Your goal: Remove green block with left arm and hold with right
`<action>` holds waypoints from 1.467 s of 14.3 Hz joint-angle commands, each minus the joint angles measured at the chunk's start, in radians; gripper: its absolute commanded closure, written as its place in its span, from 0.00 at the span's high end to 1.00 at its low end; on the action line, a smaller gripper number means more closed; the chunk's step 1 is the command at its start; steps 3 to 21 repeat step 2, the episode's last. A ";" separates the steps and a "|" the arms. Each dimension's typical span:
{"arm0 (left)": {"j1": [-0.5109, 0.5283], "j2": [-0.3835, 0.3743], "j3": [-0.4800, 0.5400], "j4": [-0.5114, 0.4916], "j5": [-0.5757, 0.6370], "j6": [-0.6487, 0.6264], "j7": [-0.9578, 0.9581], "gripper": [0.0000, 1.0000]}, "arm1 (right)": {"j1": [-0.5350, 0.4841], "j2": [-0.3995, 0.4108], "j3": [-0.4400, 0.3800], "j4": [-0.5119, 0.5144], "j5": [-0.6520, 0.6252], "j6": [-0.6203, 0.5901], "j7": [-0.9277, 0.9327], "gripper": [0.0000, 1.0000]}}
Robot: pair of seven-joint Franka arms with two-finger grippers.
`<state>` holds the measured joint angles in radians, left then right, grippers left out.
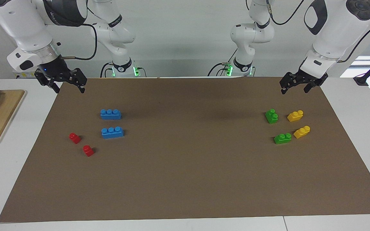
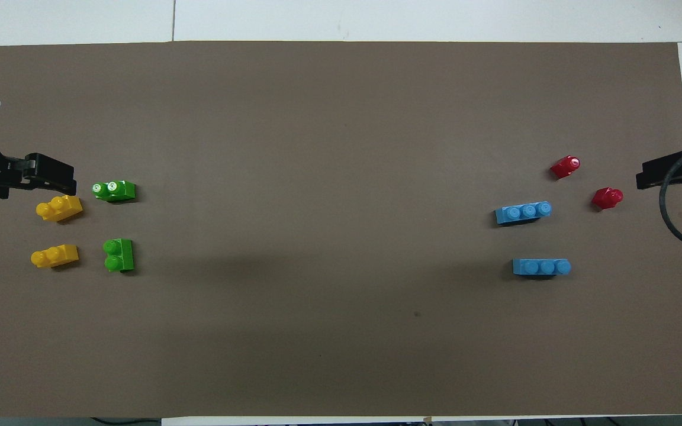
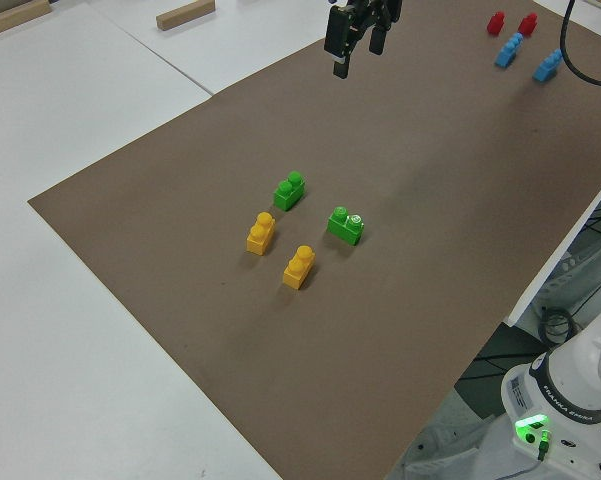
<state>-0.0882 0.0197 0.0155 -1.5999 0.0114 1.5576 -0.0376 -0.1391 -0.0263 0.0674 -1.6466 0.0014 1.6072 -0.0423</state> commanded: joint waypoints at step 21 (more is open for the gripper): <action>-0.008 -0.007 0.004 0.003 0.007 -0.004 0.004 1.00 | -0.005 -0.012 0.011 0.001 -0.020 -0.020 -0.016 1.00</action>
